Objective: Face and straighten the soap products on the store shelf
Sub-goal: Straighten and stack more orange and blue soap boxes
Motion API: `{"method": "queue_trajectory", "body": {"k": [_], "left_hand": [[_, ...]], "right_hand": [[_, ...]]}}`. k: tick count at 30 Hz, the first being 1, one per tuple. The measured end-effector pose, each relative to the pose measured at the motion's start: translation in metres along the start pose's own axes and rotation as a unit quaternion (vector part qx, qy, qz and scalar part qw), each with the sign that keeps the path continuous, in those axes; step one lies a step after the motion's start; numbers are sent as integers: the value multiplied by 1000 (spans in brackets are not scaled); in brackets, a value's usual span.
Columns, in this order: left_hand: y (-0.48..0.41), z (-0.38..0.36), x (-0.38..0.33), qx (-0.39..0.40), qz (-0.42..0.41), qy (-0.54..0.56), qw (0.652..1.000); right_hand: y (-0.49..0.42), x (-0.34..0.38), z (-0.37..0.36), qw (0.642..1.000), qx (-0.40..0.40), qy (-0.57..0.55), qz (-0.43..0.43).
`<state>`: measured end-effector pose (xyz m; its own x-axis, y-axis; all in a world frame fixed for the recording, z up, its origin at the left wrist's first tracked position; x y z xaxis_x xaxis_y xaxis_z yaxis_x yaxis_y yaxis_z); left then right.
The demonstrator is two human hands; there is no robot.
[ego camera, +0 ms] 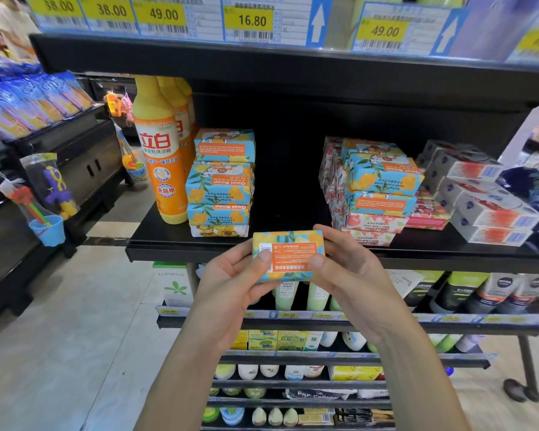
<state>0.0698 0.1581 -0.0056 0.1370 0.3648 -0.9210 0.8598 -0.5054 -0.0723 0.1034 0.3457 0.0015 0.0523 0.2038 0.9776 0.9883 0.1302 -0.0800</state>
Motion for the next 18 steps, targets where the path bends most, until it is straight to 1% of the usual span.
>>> {"method": "queue_trajectory", "body": {"k": [3,9,18], "left_hand": [[1,0,1,3,-7,0,1000],[2,0,1,-5,-14,-19,1000],[3,-2,0,2,-10,-35,999]], "right_hand": [[0,1,-4,999,-29,0,-15],[2,1,-6,999,-37,17,-26],[4,-1,-2,999,-29,33,30]]}}
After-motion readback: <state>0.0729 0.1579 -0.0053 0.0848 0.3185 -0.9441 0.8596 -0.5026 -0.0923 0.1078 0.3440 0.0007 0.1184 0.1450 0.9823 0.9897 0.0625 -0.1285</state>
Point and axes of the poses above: each hand's wrist, its own y-axis away from the middle knuckle, its own z-axis out of the back of the hand, x = y × z, the point moved 2 cm from there along -y, towards the middle knuckle, and after that the axes turned 12 degrees about x, right-handed, at the moved point
